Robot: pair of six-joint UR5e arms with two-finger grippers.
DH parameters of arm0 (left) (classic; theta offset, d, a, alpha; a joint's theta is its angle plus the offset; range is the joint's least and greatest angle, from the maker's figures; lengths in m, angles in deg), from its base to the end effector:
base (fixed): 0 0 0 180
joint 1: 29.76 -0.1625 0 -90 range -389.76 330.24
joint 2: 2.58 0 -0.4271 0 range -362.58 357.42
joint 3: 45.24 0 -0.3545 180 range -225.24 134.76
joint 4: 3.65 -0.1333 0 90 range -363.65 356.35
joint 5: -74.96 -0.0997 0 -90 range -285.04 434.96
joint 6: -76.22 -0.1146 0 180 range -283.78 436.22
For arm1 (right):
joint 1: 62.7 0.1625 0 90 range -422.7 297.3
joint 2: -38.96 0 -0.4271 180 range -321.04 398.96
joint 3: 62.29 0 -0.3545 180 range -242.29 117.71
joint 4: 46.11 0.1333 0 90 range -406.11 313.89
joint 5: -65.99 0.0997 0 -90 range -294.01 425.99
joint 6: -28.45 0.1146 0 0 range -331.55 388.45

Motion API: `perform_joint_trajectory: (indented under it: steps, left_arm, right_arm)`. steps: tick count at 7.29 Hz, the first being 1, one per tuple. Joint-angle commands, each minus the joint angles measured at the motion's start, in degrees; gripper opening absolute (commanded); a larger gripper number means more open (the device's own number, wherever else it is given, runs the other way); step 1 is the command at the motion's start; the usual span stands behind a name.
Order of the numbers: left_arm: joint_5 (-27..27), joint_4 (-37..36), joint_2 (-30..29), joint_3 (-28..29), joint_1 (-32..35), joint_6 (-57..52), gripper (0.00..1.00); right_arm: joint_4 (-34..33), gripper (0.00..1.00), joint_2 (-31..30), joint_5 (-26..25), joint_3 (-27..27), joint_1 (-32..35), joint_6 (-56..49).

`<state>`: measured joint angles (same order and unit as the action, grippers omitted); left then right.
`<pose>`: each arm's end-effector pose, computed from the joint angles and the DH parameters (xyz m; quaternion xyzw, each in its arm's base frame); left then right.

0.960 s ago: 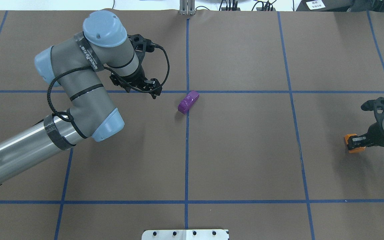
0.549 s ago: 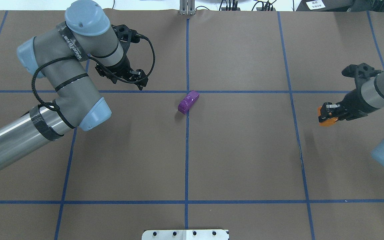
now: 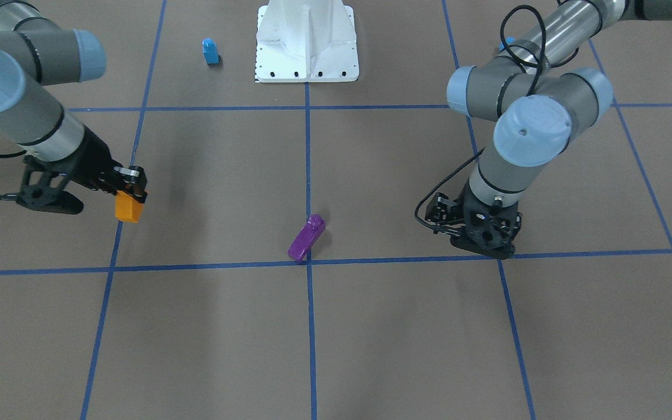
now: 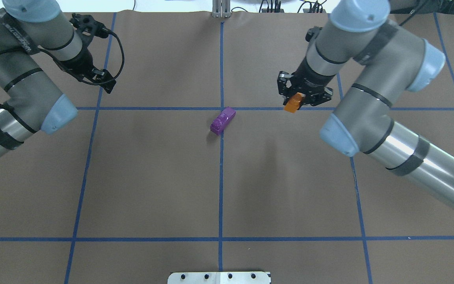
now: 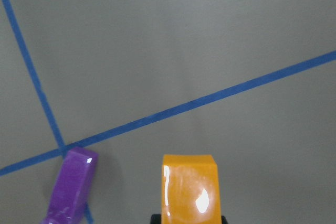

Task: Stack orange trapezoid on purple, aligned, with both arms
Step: 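Carry the orange block with the right gripper over the purple block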

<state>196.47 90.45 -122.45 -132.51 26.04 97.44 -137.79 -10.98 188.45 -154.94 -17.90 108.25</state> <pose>0.3126 -0.5905 0.4030 0.1078 0.3520 0.1774 0.9127 -0.4277 -0.5259 0.2564 -0.0768 -0.4193 0.1739 0.8877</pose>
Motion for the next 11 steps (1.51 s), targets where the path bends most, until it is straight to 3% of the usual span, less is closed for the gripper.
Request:
perform_joint_trajectory:
  steps: [1,2,4,7,11]
  left_arm:
    - [2.93,0.04,4.71,0.0,5.34,-9.23,1.0]
    - [3.03,0.04,6.39,0.0,7.28,-12.49,1.0]
    - [4.08,0.13,7.37,0.0,8.35,-12.78,1.0]
    - [4.08,0.13,7.46,0.09,8.35,-12.78,1.0]
    - [4.0,1.53,8.6,0.17,8.09,-12.78,1.0]
  right_arm:
    - [-0.53,0.0,10.27,-3.71,9.47,-4.79,11.64]
    - [-0.35,0.0,13.52,-5.46,13.51,-6.72,16.22]
    - [-0.17,0.0,14.35,-6.36,14.69,-8.84,24.67]
    - [1.05,0.0,18.2,-6.8,21.08,-8.94,27.86]
    - [4.22,0.0,18.13,-8.03,23.39,-9.12,29.27]
